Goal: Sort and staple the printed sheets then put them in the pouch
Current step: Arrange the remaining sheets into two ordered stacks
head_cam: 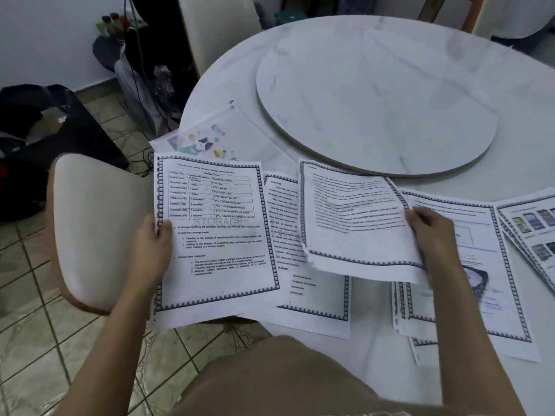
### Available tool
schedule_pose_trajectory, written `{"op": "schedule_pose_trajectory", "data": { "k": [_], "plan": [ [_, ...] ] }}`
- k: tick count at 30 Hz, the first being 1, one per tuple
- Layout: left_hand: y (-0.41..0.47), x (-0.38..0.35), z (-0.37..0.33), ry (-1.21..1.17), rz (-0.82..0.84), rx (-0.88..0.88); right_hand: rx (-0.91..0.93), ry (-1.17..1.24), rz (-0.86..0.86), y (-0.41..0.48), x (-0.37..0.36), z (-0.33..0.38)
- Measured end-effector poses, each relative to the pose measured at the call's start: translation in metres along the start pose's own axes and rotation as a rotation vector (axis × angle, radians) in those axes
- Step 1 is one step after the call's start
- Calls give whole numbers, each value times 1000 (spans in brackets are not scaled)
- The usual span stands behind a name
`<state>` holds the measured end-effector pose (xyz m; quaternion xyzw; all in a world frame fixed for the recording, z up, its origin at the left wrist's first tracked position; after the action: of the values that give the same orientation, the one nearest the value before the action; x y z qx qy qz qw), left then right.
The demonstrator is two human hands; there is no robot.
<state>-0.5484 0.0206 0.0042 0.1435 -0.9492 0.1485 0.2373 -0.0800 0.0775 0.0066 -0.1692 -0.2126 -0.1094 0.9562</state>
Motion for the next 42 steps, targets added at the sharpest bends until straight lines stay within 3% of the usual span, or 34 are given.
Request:
{"op": "schedule_pose_trajectory", "data": {
  "k": [7, 20, 26, 36, 42],
  "plan": [
    [-2, -2, 13, -91, 35, 63, 85, 94, 81, -12, -11, 22],
    [-17, -7, 21, -311, 45, 117, 195, 8, 416, -48, -169, 35],
    [-21, -9, 20, -324, 60, 91, 191, -67, 536, -60, -204, 34],
    [-11, -15, 23, -219, 32, 75, 165, -133, 578, -50, -191, 30],
    [-5, -15, 30, -176, 12, 83, 167, -282, 332, -26, -132, 21]
  ]
}}
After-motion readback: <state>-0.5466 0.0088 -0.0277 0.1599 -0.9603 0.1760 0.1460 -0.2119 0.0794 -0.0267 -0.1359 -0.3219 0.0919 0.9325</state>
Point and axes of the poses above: each hand's wrist, its own y-axis towards the middle knuckle, its own x-axis out of the back of the hand, z = x × y, the point moved 6 cm from there along y, towards the middle knuckle, and after that the axes turned 12 degrees about z, right-handed, at the moved point
